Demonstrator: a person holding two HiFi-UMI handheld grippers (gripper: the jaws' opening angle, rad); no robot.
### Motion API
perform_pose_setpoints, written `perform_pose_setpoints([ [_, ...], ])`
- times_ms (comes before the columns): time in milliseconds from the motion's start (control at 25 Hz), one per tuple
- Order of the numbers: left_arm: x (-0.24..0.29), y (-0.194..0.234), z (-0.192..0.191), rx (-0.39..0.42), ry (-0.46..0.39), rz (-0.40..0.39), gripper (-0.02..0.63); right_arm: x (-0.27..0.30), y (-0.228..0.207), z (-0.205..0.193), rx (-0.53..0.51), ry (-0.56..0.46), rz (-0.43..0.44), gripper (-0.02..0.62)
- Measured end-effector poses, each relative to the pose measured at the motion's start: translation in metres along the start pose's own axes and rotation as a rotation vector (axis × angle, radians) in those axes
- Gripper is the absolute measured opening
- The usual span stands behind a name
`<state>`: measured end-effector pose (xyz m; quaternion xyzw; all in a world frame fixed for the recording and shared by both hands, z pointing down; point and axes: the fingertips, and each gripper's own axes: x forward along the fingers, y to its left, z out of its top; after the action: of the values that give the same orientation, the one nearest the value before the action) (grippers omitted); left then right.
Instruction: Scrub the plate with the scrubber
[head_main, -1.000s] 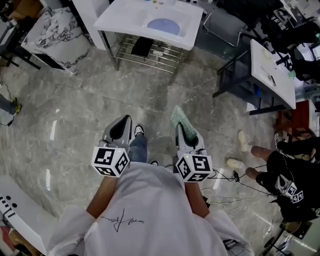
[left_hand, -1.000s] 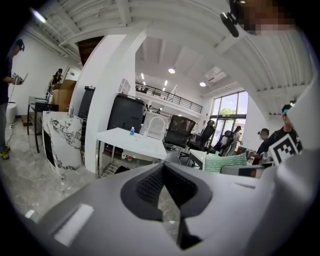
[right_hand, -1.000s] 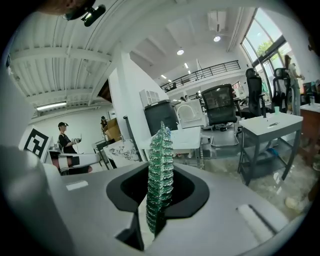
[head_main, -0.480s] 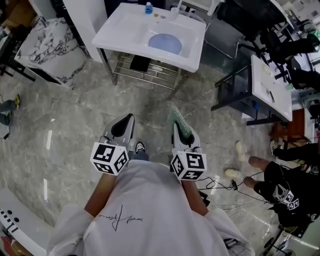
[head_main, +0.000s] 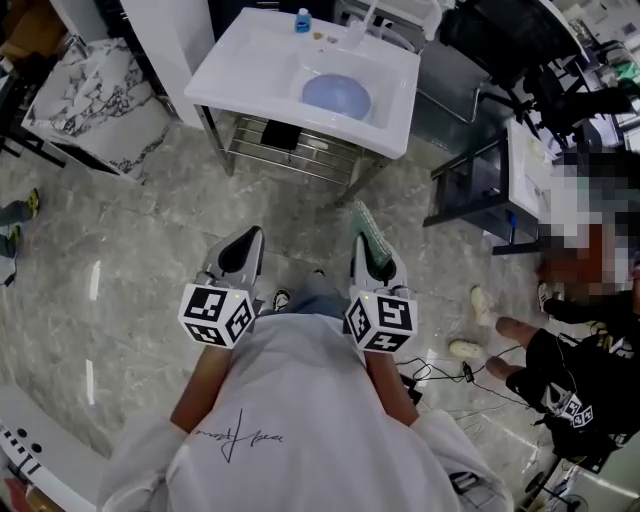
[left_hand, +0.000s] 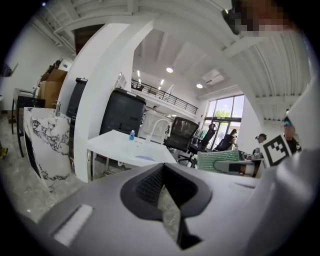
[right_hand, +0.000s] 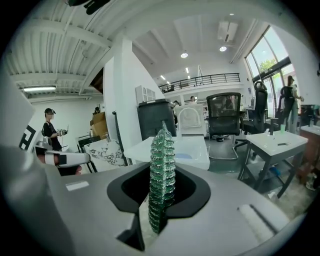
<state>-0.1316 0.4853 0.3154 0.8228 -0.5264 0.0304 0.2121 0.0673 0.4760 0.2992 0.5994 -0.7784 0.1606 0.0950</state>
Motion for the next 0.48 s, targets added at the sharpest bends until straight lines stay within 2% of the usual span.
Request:
perform_pose_setpoints([
  [240,0.02,0.015,0.003,-0.007,0.002,0.015,0.049,0.03,0.001,0.009,-0.01,-0.009,0.026,0.052],
  [480,0.063,0.038,0.019,0.001,0.005,0.037,0.049,0.084,-0.015,0.019,-0.011,0.003,0.023,0.052],
])
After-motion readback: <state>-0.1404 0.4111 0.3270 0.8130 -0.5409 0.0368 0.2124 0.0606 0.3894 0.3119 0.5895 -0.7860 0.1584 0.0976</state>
